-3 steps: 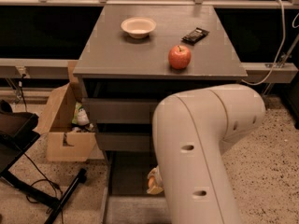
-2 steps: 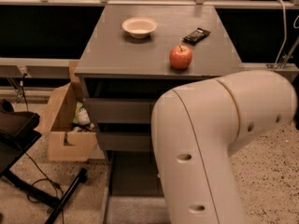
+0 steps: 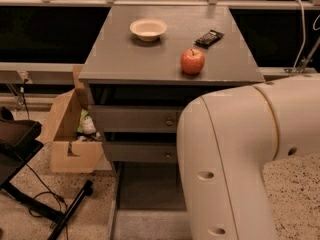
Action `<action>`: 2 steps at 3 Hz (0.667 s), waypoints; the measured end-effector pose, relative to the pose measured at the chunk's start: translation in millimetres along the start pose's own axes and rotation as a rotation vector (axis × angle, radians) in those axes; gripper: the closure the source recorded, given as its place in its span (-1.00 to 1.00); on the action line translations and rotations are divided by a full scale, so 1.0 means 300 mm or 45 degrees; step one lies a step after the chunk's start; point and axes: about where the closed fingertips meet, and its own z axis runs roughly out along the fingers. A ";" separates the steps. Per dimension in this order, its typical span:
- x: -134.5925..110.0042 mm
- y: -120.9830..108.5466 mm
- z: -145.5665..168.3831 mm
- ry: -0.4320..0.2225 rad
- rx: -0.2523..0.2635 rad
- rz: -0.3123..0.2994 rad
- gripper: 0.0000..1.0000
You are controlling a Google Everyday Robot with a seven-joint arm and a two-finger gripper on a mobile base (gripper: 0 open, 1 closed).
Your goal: Pick orange from bottom drawer and place on counter
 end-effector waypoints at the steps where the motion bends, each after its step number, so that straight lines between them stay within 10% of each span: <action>1: 0.000 0.008 0.005 -0.001 -0.006 0.002 1.00; 2: -0.059 0.009 0.004 -0.005 0.014 -0.050 1.00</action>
Offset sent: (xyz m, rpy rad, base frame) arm 0.0010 0.0306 0.0287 -0.0213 -0.0907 0.0466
